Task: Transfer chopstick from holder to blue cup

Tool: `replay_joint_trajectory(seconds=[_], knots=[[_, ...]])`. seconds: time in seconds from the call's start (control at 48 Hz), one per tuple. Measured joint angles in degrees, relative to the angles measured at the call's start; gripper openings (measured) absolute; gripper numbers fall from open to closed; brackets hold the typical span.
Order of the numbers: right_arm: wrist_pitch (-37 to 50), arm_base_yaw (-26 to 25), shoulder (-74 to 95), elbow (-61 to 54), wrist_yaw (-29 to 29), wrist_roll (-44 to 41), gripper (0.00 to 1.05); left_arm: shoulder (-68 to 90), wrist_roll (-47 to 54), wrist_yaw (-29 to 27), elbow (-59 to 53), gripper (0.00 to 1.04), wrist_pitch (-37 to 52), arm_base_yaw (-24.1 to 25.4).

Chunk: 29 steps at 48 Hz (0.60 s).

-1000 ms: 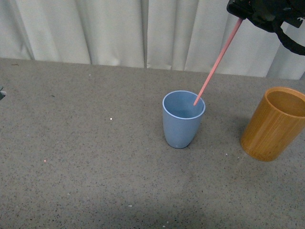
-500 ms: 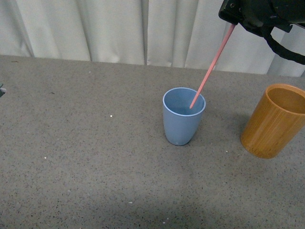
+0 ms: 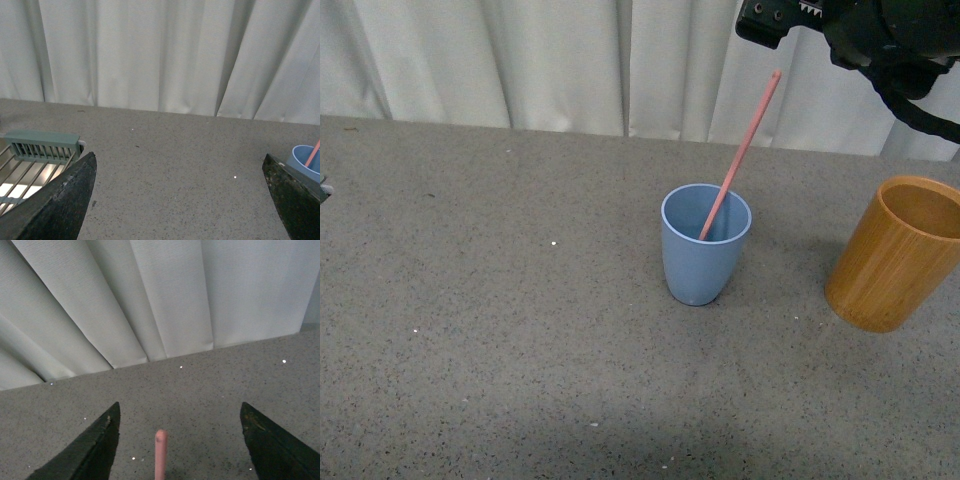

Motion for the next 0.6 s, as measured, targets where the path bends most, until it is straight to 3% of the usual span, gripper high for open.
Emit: replay_joint_trajectory(seconds=[0.146, 0.229, 0.271, 0.312, 0.375, 0.438, 0.521, 0.604], knots=[[4.5, -1.2, -4.6, -5.3, -0.6, -3.3, 0.90, 0.0, 0.0, 0.0, 0.0, 0.98, 0.0, 0.0], [22.1, -4.5, -10.8, -16.4, -5.7, -13.6, 0.75, 0.0, 0.0, 0.0, 0.0, 0.98, 0.0, 0.0], [27.9, -7.7, -16.4, -23.7, -8.9, -18.1, 0.66, 0.0, 0.0, 0.0, 0.0, 0.98, 0.0, 0.0], [28.5, -11.9, -24.0, -31.2, -12.8, -20.8, 0.57, 0.0, 0.0, 0.0, 0.0, 0.98, 0.0, 0.0], [22.7, -19.1, -37.0, -41.3, -19.3, -22.8, 0.45, 0.0, 0.0, 0.0, 0.0, 0.98, 0.0, 0.0], [14.4, -22.1, -48.3, -47.8, -20.1, -23.5, 0.36, 0.0, 0.0, 0.0, 0.0, 0.98, 0.0, 0.0], [-9.7, -23.0, -76.0, -55.9, -21.7, -24.2, 0.18, 0.0, 0.0, 0.1, 0.0, 0.98, 0.0, 0.0], [-21.1, -23.1, -93.2, -55.8, -21.9, -24.7, 0.04, 0.0, 0.0, 0.0, 0.0, 0.98, 0.0, 0.0]])
